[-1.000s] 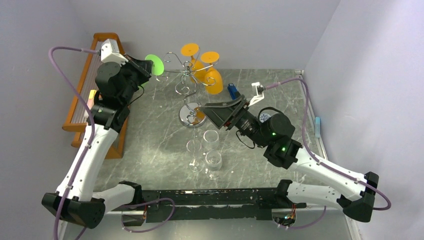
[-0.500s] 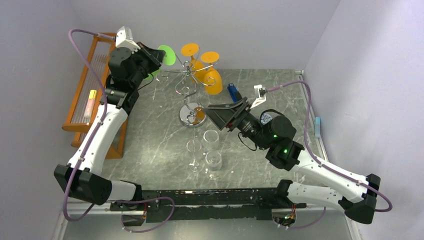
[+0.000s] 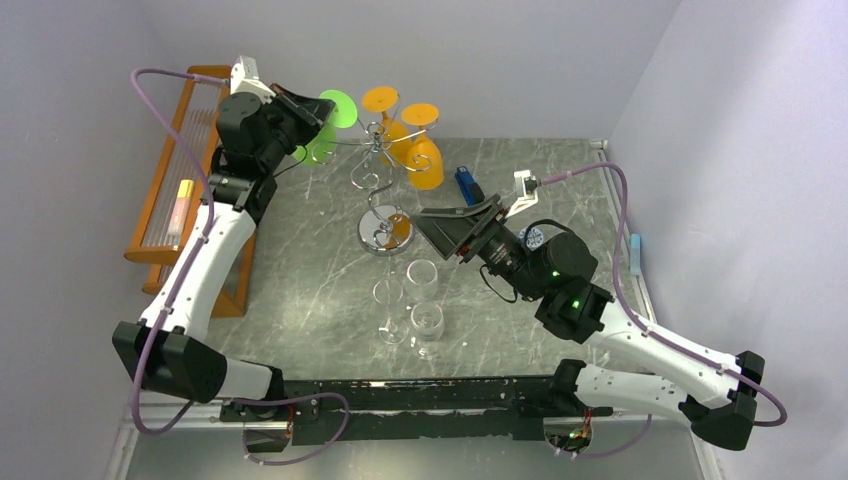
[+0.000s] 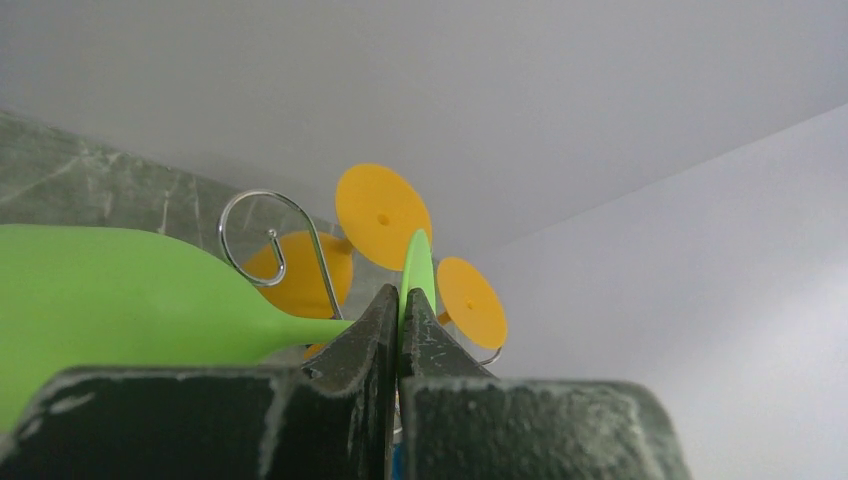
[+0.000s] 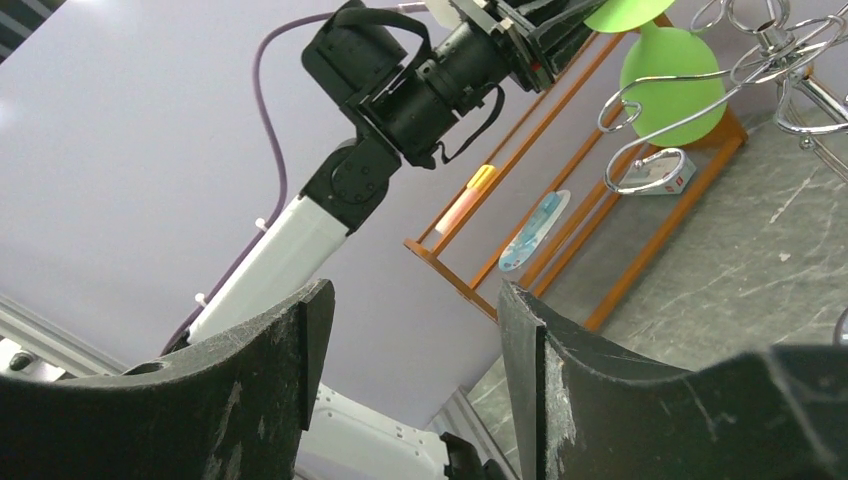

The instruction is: Place the wine glass upside down on the wine glass rack

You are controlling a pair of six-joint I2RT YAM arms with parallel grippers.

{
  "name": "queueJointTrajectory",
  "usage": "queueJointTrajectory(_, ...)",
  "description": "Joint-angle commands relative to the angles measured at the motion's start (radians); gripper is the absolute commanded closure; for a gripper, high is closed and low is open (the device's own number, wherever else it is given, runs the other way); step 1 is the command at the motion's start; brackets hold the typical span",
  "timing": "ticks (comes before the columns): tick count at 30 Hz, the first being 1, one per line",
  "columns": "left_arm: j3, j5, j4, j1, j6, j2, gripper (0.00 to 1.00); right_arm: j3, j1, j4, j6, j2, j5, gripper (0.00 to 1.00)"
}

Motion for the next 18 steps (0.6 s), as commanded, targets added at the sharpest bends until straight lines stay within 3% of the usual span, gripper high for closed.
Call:
queueJointTrajectory(1,-0.03,0.123,0.098,0.032,-0.128,0.036,0.95,-0.007,-0.003,0.0,-0.007,-0.005,0.01,0.36)
queueJointTrajectory(6,-0.029,0.206,0.139,0.048,-0.201,0.076,0.95,-0.002,-0.003,-0.009,-0.007,-0.002,0.013,0.36)
queueJointTrajectory(18,-0.066,0.252,0.293,0.06,-0.263,0.136,0.95,0.003,-0.004,-0.006,-0.001,0.018,0.012,0.36)
